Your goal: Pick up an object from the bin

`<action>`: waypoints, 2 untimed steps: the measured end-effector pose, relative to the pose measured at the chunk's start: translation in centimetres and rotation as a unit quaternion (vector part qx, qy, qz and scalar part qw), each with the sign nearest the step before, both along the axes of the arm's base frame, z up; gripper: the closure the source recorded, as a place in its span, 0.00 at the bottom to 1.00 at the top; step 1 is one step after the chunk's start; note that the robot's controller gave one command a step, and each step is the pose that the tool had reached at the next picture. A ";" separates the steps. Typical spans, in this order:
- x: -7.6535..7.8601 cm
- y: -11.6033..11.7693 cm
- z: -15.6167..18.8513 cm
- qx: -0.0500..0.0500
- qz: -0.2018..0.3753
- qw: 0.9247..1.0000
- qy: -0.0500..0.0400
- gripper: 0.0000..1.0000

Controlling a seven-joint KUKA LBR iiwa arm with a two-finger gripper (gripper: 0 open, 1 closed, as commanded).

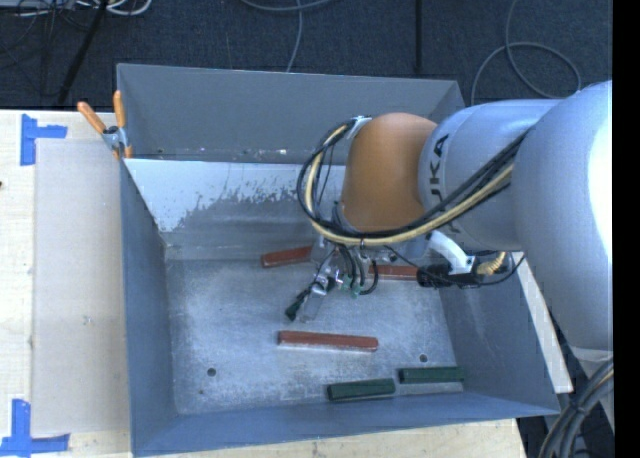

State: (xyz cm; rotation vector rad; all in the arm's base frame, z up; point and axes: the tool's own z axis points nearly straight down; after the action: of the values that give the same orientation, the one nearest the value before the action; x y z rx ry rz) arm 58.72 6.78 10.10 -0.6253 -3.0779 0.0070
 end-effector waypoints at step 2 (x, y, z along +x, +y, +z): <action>-0.2 -0.2 -3.2 0.002 -0.037 0.999 0.000 0.00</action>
Offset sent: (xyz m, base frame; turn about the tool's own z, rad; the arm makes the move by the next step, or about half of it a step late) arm -0.0102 -0.0153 0.0176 0.0732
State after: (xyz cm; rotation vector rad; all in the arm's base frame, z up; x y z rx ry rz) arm 58.48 6.55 6.91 -0.7386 -3.0513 0.0009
